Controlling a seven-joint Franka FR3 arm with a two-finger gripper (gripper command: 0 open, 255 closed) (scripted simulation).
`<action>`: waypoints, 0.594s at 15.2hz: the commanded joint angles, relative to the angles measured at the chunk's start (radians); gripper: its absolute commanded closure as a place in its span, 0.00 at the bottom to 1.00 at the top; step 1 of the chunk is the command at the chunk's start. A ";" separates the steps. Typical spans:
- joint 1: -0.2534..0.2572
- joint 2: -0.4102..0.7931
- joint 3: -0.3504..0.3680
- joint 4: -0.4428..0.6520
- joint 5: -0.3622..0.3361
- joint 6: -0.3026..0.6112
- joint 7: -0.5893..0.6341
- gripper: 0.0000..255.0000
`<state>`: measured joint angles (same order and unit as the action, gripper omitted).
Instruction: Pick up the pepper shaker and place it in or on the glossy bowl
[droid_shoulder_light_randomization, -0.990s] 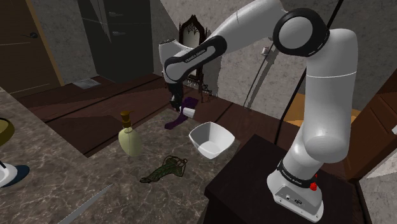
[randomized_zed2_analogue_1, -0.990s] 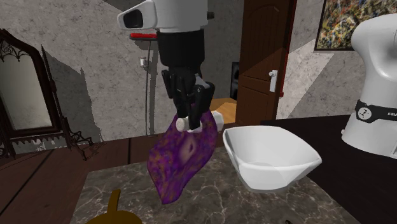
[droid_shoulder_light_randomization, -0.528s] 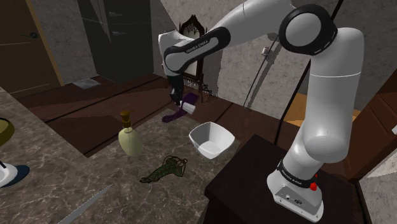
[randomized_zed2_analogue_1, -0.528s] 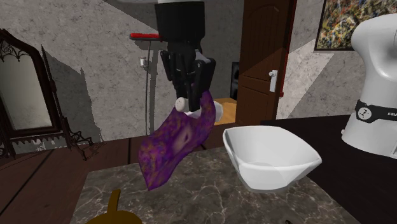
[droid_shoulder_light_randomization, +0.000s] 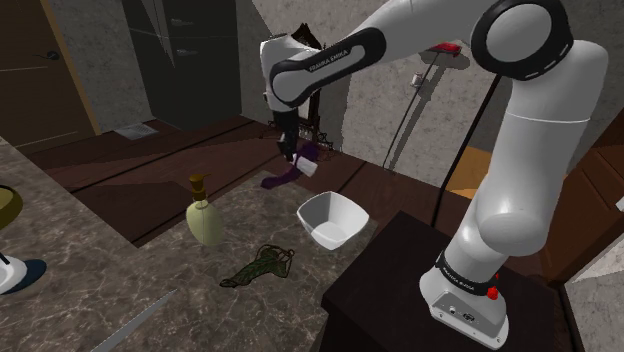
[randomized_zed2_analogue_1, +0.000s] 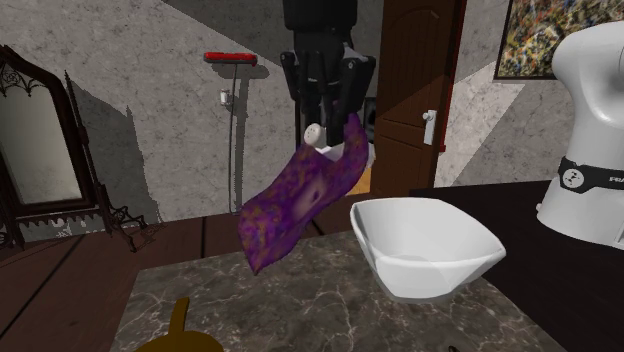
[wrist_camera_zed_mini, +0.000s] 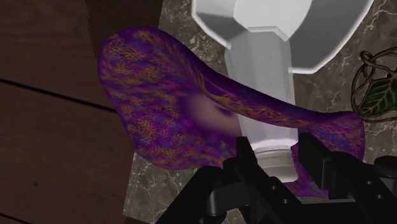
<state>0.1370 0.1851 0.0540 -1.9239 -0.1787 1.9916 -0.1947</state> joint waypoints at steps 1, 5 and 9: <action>-0.002 -0.082 0.001 -0.099 0.003 0.019 0.000 1.00; -0.004 -0.241 0.000 -0.274 0.011 0.035 -0.004 1.00; -0.003 -0.405 -0.002 -0.432 0.020 0.030 -0.012 1.00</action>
<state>0.1362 -0.1701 0.0551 -2.3085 -0.1604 2.0228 -0.1994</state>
